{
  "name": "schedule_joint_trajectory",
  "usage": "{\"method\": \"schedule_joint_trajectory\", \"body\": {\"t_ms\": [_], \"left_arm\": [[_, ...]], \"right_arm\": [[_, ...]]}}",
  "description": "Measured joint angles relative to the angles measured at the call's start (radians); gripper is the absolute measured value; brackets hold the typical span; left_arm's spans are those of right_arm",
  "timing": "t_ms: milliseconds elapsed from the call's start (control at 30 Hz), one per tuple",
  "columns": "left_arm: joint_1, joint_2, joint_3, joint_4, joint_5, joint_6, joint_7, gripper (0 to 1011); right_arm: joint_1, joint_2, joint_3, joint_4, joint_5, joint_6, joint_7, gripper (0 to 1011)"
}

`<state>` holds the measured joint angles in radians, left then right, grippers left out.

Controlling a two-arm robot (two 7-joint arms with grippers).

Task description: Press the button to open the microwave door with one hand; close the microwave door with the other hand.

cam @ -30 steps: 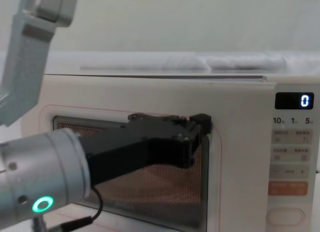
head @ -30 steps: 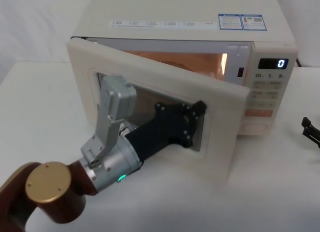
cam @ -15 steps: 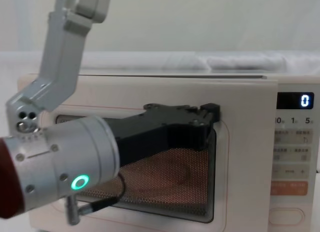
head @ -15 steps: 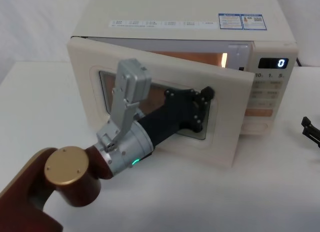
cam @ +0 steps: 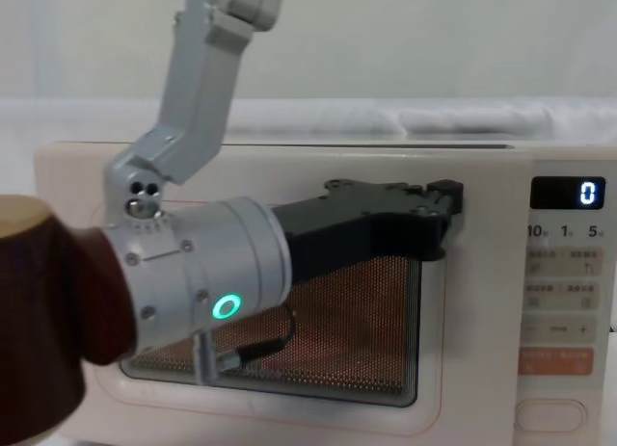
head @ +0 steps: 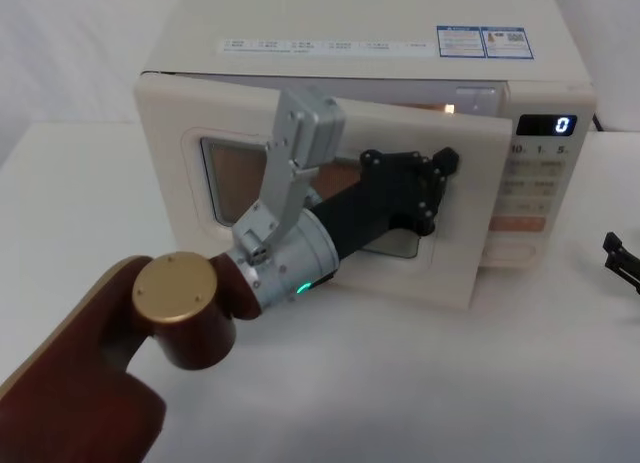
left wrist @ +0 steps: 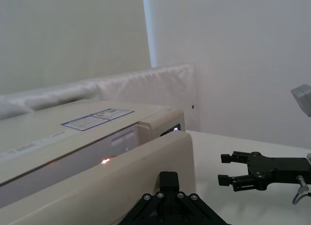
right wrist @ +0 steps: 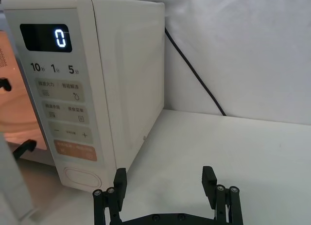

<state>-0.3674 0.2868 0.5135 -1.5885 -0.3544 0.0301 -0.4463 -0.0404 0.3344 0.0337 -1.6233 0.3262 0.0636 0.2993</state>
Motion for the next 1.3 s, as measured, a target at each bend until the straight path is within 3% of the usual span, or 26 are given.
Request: {"method": "schedule_joint_trajectory", "body": {"t_ms": [533,1300], "left_arm": [[-0.073,-0.069,0.015,0.105,0.019,-0.004,0.028,0],[-0.125,-0.125,-0.001,0.184,0.037,-0.001,0.050,0]], "right_arm": [[0.000,0.000,0.000,0.000,0.000,0.000,0.000,1002],[0.000,0.000,0.000,0.000,0.000,0.000,0.000,1002]]}}
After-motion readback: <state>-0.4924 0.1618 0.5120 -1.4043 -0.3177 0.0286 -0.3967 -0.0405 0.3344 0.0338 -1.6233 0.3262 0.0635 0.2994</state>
